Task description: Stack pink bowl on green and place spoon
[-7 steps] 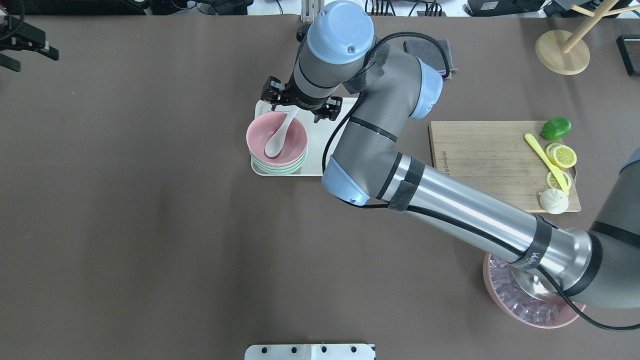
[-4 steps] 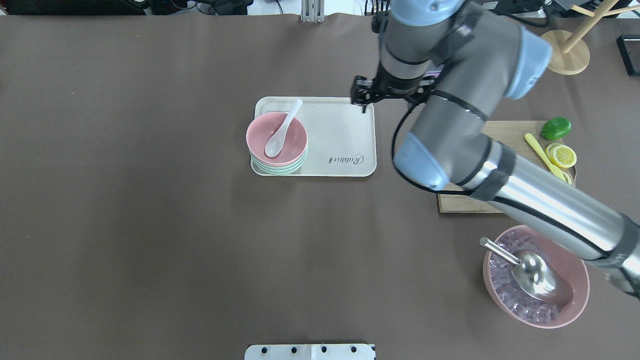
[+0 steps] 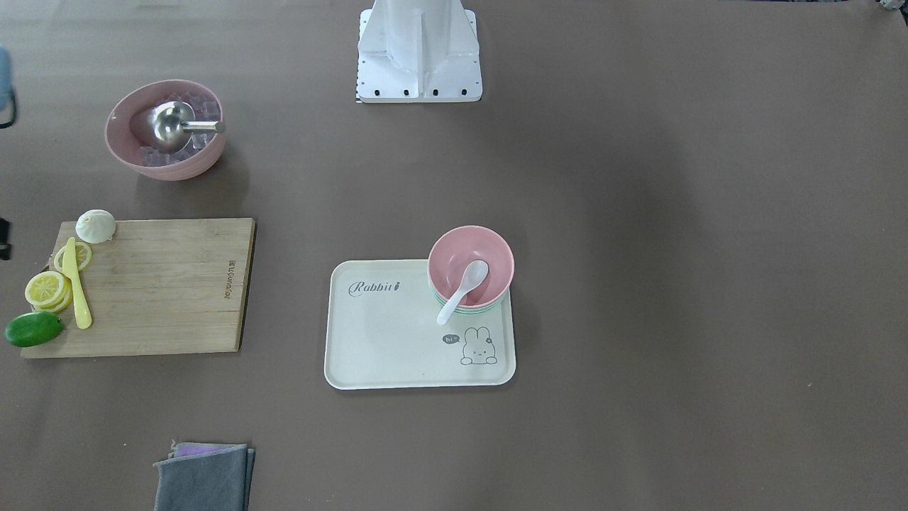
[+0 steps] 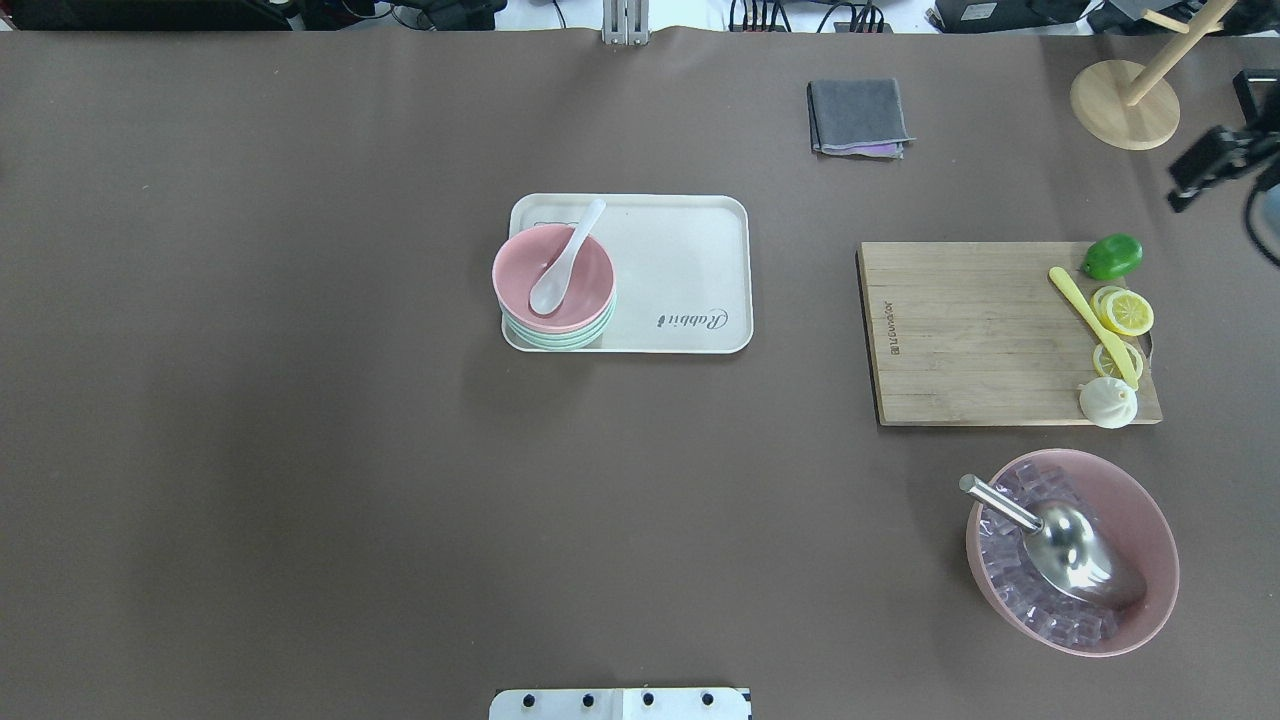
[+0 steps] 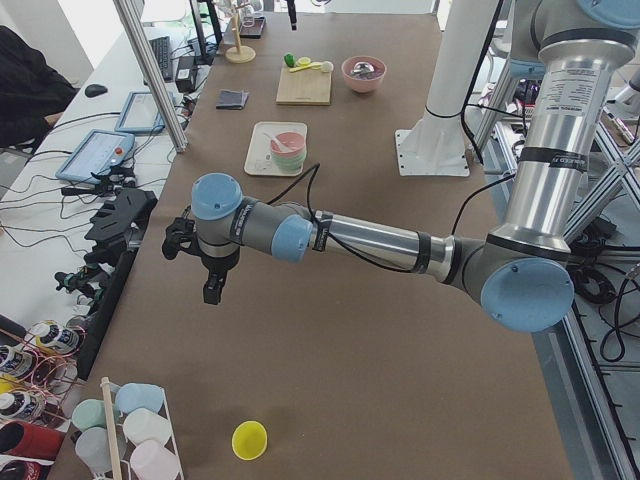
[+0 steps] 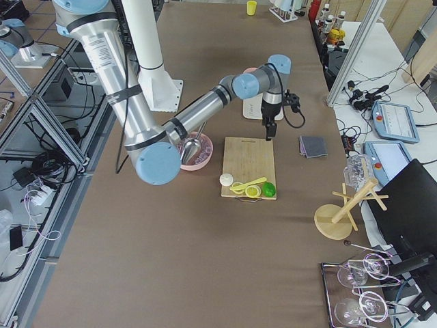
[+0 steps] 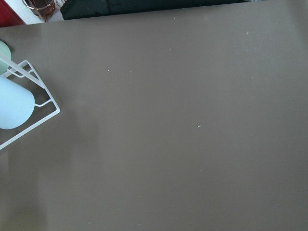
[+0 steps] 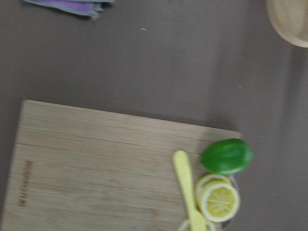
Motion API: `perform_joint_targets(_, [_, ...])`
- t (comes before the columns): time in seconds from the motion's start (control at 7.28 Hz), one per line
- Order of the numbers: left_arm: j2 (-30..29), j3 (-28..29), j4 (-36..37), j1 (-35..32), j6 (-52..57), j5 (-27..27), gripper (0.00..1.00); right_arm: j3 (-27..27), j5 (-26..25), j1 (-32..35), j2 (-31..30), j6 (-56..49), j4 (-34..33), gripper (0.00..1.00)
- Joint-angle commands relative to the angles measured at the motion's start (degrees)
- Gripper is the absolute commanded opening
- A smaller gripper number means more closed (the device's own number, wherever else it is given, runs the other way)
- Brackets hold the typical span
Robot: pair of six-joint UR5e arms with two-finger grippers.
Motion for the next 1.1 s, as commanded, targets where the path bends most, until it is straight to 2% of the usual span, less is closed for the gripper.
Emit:
perform_joint_targets(0.0, [3.5,0.5,-0.6,0.2,0.2,7.9,0.99,-10.0,3.3,9.9,-2.8,-17.3,0.1,1.0])
perform_joint_targets(0.14, [3.9,1.3,-2.5,0.4,0.1,10.0,0.99,-10.2,3.2,10.0,-3.2,-16.6,0.1,1.0])
perform_joint_targets(0.41, [5.3,1.9,-1.6,0.2,-0.1,7.9,0.99,-10.1,3.2,10.0,-4.5,-15.2,0.1,1.0])
perform_joint_targets(0.55, [7.9,0.7,-2.1,0.1,-0.1,5.3,0.99,-9.7,3.3,10.4,-5.3,-15.2,0.2,1.0])
perform_joint_targets(0.96, [11.2,-3.2,-1.3,0.1,-0.1,5.2,0.99,-9.4,3.3,11.1,-5.5,-12.6,0.2,1.0])
